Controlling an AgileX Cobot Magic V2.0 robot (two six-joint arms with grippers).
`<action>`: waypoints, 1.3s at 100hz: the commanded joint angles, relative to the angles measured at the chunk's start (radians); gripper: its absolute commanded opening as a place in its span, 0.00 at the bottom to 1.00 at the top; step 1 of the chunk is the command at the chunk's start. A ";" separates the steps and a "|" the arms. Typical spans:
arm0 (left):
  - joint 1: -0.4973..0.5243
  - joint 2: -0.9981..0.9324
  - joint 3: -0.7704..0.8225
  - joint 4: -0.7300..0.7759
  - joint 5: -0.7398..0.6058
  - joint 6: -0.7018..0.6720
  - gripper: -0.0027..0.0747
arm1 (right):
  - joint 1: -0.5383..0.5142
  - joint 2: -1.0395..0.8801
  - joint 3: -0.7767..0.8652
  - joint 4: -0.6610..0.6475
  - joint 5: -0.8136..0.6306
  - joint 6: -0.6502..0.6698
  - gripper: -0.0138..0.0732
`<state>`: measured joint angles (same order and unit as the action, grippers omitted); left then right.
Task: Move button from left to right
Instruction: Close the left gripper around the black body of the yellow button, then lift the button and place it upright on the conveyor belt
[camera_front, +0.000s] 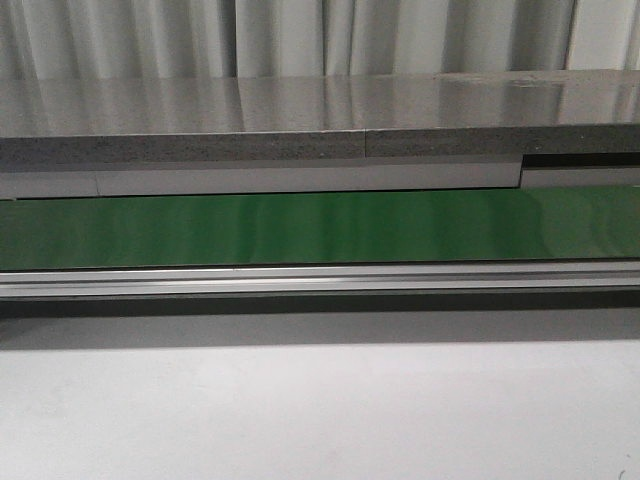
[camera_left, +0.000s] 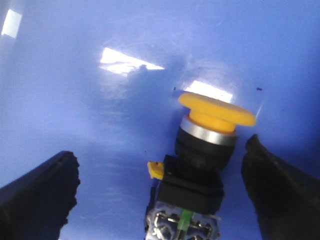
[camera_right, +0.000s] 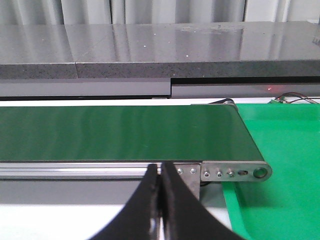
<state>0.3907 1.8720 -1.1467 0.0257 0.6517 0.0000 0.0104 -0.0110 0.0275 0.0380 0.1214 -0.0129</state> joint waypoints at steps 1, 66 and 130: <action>0.003 -0.032 -0.028 -0.009 -0.032 0.000 0.86 | 0.003 -0.019 -0.015 -0.010 -0.084 -0.001 0.08; 0.003 -0.001 -0.028 -0.026 -0.018 0.000 0.34 | 0.003 -0.019 -0.015 -0.010 -0.084 -0.001 0.08; -0.005 -0.214 -0.127 -0.103 0.078 0.006 0.01 | 0.003 -0.019 -0.015 -0.010 -0.084 -0.001 0.08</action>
<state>0.3928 1.7186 -1.2201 -0.0500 0.7177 0.0000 0.0104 -0.0110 0.0275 0.0380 0.1214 -0.0129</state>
